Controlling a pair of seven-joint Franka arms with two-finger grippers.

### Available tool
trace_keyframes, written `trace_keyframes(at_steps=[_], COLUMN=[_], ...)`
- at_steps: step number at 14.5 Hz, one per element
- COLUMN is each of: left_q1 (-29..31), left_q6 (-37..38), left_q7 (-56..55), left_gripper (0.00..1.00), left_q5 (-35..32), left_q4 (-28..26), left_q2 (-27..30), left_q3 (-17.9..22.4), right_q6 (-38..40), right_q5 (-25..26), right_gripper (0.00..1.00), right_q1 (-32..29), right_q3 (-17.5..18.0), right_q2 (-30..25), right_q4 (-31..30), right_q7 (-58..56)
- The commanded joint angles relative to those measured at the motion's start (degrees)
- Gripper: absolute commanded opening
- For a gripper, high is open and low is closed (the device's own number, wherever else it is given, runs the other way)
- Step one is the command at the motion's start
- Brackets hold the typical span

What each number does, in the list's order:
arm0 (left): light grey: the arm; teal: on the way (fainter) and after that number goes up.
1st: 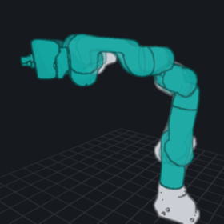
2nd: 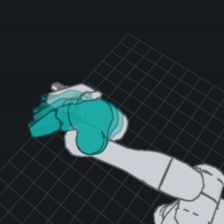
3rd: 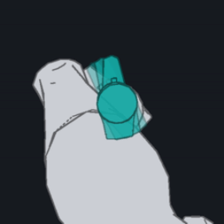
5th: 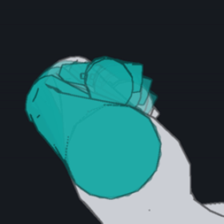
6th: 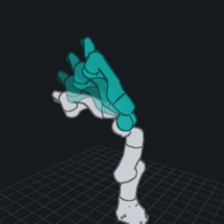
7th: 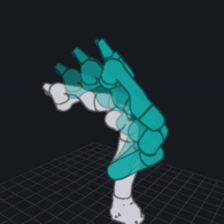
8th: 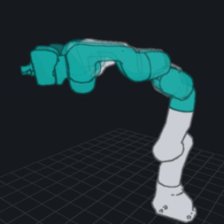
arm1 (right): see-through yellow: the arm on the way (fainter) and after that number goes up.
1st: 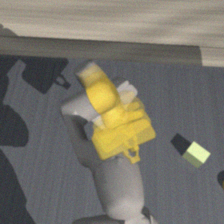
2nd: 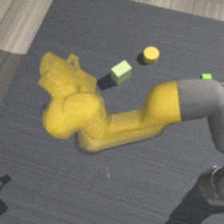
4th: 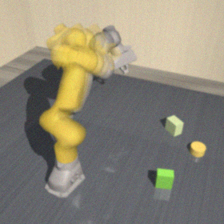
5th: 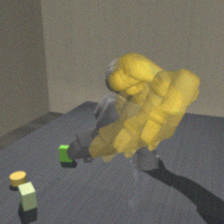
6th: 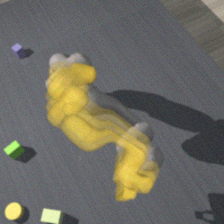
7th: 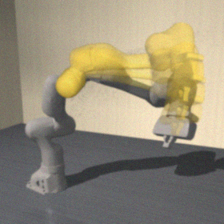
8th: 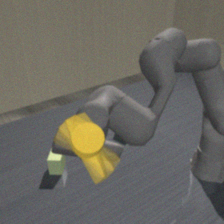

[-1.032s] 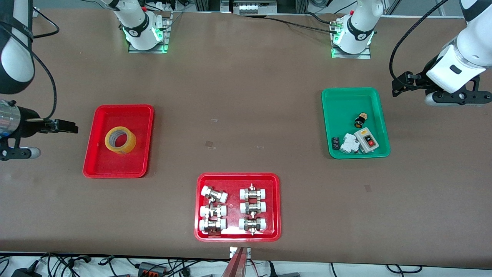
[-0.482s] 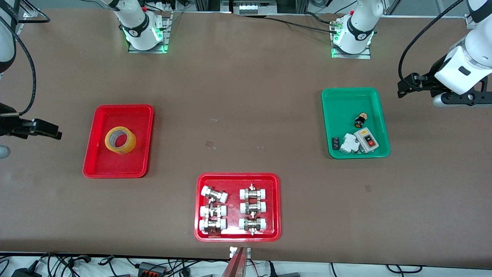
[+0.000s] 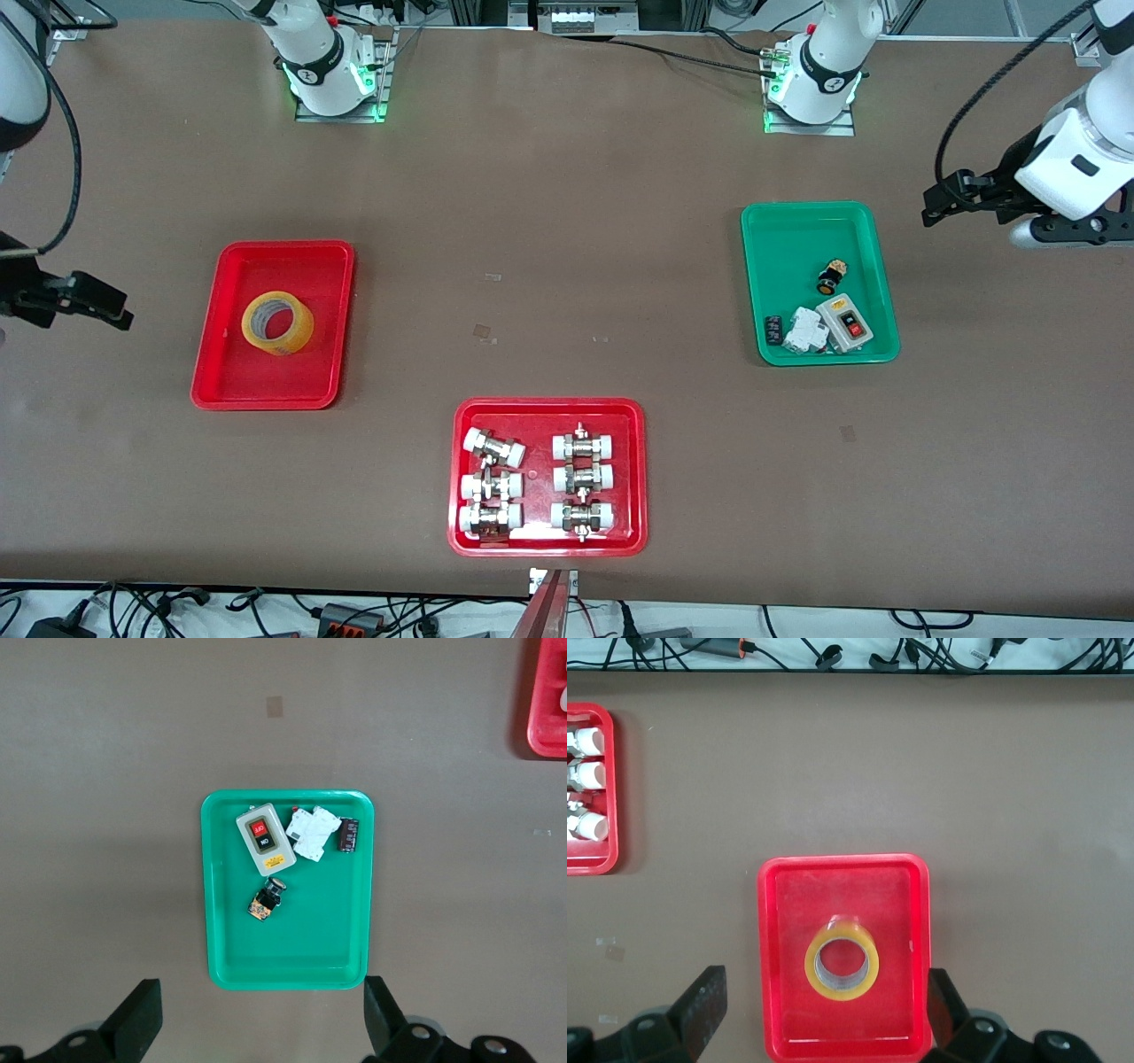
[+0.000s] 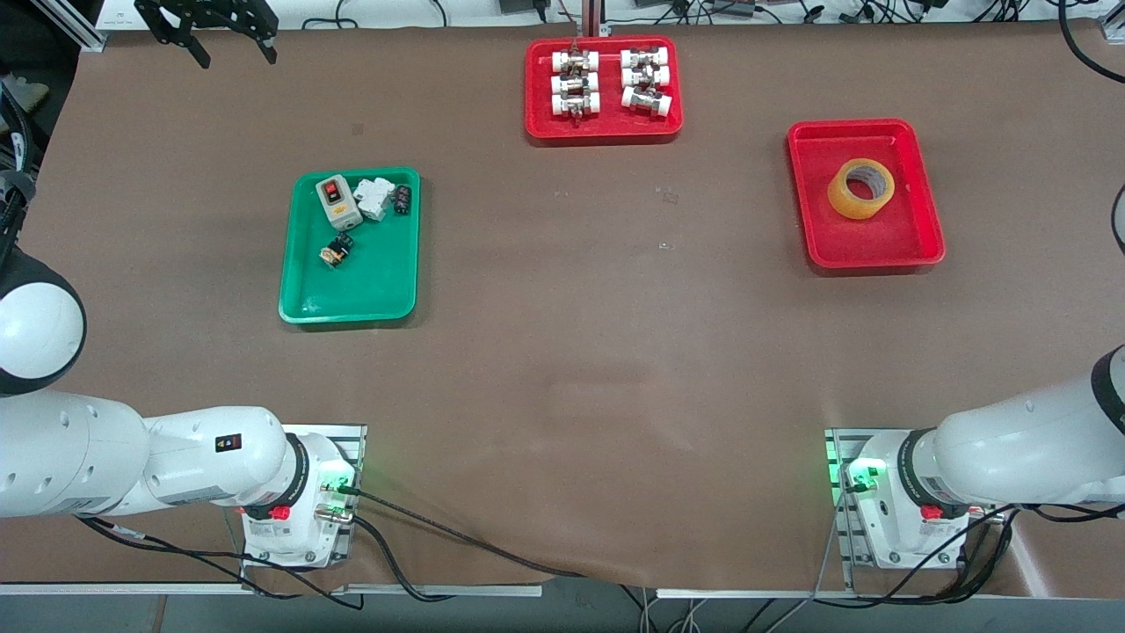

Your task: Left arm passes tape to right arm into tray

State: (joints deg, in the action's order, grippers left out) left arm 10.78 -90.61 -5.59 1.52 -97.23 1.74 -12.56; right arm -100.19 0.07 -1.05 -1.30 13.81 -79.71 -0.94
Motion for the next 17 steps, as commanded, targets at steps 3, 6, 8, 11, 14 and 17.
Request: trace_keyframes(at_steps=[3,6,8,11,14,17], left_q1=[1.0,0.9,0.9,0.9,1.0,1.0], left_q6=[0.6,0.3,0.0,-0.1,0.0,0.2], left_q7=[5.5,5.8,5.7,5.6,5.1,5.1], left_gripper=[1.0,1.0,1.0,1.0,1.0,1.0], left_q5=[0.9,0.4,0.3,-2.5,-2.9,-2.8], left_q4=[1.2,1.0,0.9,0.8,0.7,1.0], left_q2=[-0.4,-0.3,-0.2,-0.2,-0.2,-0.3], left_q3=[0.0,-0.4,-0.6,-0.9,-0.7,-0.7], right_q6=[-6.6,-5.6,-3.4,-0.3,1.1,1.8], right_q5=[0.8,0.4,0.0,0.1,0.5,0.1], right_gripper=[1.0,1.0,1.0,1.0,1.0,1.0], right_q1=[-0.3,-0.6,-0.6,-0.6,-0.6,-0.6], right_q3=[0.0,-0.1,-0.1,-0.1,-0.1,-0.1], right_q2=[-12.3,-15.4,-16.1,-16.1,-16.8,-17.1], right_q4=[-17.6,-21.3,-21.5,-20.1,-19.6,-19.7], right_q7=[-1.7,-2.7,-2.7,-3.1,-3.2,-2.9])
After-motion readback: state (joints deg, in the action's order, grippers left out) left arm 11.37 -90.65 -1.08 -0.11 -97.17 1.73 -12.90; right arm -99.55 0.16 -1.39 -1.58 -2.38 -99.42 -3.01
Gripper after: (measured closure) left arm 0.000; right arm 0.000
